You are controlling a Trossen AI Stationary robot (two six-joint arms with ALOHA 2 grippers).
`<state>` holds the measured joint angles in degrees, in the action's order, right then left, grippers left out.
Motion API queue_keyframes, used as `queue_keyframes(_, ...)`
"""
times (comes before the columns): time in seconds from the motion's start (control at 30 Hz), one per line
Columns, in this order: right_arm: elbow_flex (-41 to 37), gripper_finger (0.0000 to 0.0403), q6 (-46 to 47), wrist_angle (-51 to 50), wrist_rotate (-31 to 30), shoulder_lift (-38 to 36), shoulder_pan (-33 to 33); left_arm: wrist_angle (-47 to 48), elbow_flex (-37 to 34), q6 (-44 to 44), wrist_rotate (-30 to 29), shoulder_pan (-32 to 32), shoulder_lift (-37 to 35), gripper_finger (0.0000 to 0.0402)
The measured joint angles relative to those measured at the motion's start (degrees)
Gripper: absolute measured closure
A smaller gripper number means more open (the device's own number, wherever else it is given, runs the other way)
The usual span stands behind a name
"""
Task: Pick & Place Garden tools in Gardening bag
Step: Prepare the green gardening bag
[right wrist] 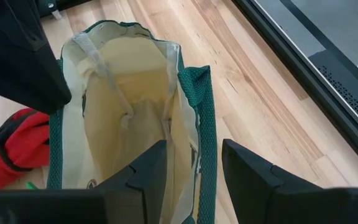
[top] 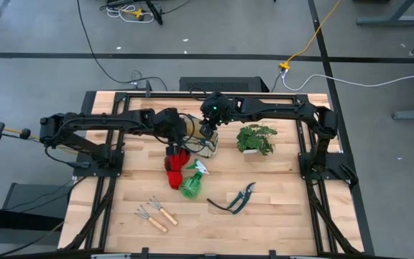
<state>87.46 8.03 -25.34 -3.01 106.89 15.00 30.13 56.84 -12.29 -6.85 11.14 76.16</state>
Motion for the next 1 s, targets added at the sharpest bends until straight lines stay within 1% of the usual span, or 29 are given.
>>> queue_keyframes(0.07, 0.0, 0.0248, 0.0, 0.0, 0.0, 0.0, 0.0, 0.49, 0.0, 0.02, 0.87, 0.0, 0.0, 0.0346)
queue_keyframes(0.53, 0.0, 0.0248, 0.32, -1.17, 0.04, -0.01, 0.01, 0.71, 0.0, 0.09, 1.13, 0.0, 0.03, 0.0346)
queue_keyframes(0.8, -0.02, 0.0248, 0.53, -1.79, 0.04, 0.02, 0.02, 0.65, 0.0, 0.8, 2.0, 0.46, 3.79, 0.0346)
queue_keyframes(1.0, -0.02, 0.0248, 0.93, -0.9, 1.2, 3.52, -0.02, 0.0, 0.02, 0.72, 2.42, 0.59, 6.28, 0.0346)
